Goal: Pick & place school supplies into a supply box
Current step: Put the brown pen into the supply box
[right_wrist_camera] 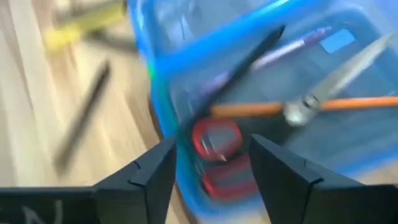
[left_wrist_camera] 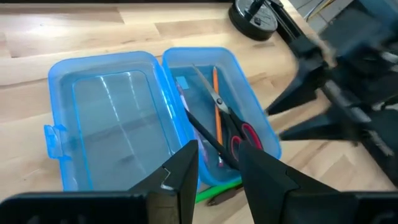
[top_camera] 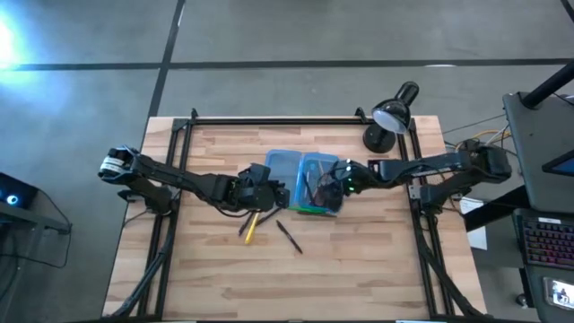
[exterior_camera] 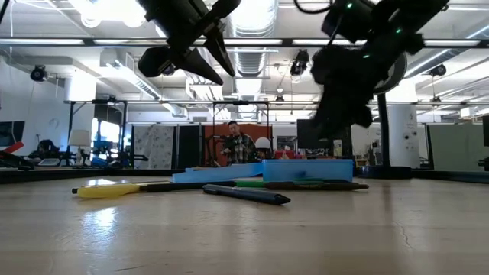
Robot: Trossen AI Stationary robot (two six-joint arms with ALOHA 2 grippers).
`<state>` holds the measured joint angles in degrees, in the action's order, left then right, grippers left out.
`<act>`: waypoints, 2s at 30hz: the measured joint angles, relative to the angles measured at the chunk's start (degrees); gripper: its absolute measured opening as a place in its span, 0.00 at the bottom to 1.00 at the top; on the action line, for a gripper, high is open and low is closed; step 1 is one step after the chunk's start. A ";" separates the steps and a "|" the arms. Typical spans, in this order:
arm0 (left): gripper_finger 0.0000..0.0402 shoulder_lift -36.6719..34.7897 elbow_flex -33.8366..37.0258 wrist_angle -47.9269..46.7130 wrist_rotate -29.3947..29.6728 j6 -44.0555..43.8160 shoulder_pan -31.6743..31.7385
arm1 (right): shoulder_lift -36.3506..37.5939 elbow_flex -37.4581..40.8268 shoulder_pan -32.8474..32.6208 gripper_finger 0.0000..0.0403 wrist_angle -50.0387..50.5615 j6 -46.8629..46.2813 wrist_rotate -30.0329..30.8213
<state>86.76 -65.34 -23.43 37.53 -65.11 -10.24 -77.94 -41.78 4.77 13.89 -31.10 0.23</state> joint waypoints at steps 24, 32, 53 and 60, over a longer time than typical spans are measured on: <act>0.25 0.04 2.84 -0.80 -6.98 1.92 -0.06 | 1.83 6.61 -6.38 0.39 3.56 4.48 -11.72; 0.25 0.04 3.12 -0.90 -7.75 1.72 -0.33 | -6.15 6.27 -6.65 0.31 -5.26 4.51 -13.84; 0.25 0.04 3.78 -1.05 -7.97 1.80 -0.35 | -10.85 -0.87 -2.99 0.25 -3.36 15.14 -1.78; 0.25 0.04 3.78 -1.06 -7.55 1.87 -0.35 | -4.86 -0.02 -4.44 0.35 2.60 21.06 -1.73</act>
<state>86.80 -61.56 -24.49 29.98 -63.24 -10.59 -82.80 -41.80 0.33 16.49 -10.03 -1.49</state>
